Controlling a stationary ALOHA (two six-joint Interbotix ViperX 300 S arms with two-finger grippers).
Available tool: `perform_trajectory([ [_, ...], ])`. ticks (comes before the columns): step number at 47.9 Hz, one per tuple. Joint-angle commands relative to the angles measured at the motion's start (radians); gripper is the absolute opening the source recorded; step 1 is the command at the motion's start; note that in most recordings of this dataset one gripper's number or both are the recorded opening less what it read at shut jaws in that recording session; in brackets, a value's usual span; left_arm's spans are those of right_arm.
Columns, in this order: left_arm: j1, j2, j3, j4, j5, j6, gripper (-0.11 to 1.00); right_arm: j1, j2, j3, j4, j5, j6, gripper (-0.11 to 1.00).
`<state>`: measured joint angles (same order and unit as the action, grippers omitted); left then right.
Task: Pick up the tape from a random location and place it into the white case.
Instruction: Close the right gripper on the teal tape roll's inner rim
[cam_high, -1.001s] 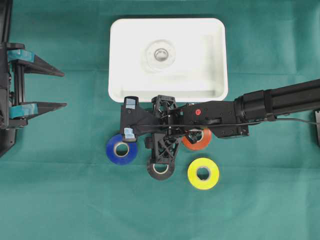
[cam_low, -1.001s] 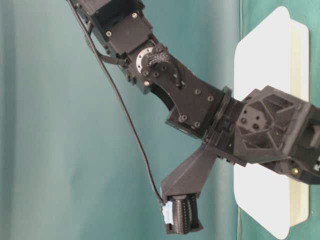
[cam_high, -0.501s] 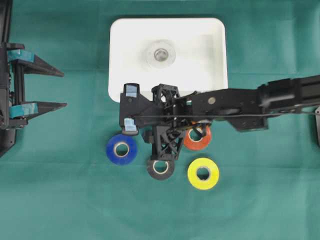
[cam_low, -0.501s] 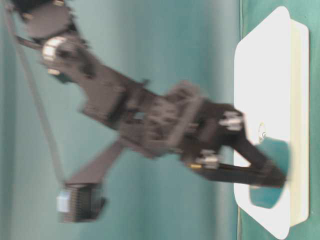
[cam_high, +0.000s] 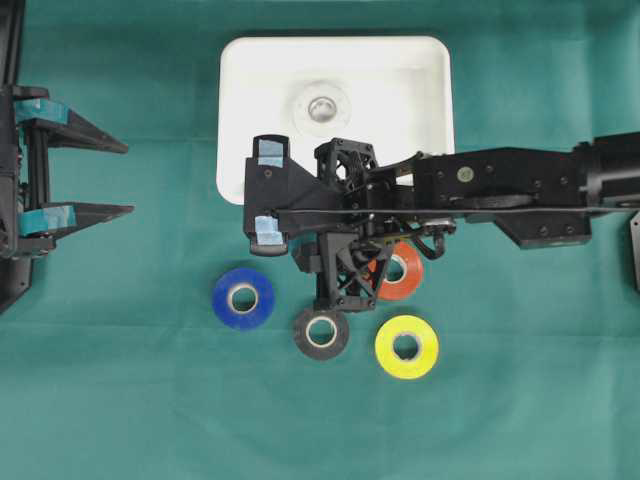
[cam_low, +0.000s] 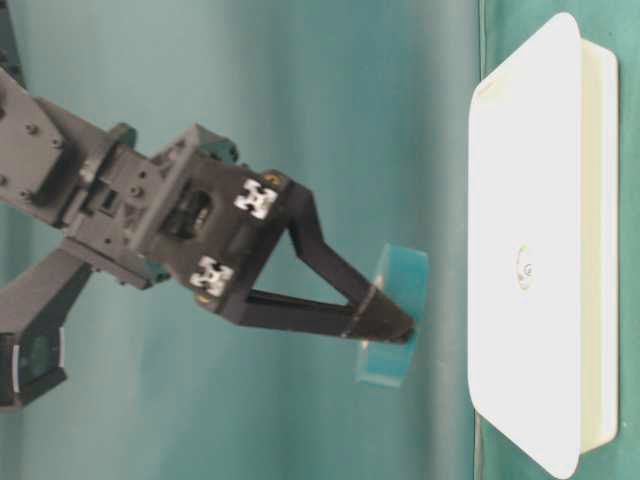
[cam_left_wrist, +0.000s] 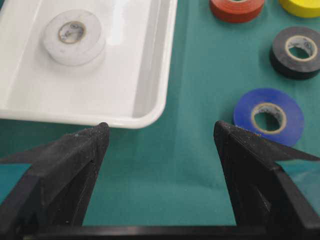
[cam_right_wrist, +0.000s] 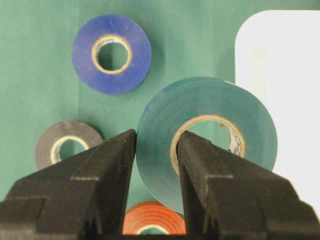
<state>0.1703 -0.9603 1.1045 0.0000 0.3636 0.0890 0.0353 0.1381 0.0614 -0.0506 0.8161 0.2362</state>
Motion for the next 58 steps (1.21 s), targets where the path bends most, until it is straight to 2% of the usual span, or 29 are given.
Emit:
perform_trajectory([
  [1, 0.003, 0.008, -0.011, -0.002, -0.003, -0.002, 0.82, 0.005, -0.041, -0.037, -0.002, 0.014, 0.003, 0.30],
  [16, 0.002, 0.008, -0.011, 0.000, -0.002, -0.002, 0.82, 0.006, -0.052, -0.058, -0.003, 0.067, 0.003, 0.30],
  [58, 0.002, 0.008, -0.011, 0.000, -0.002, -0.002, 0.82, 0.006, -0.054, -0.060, -0.006, 0.067, 0.003, 0.30],
])
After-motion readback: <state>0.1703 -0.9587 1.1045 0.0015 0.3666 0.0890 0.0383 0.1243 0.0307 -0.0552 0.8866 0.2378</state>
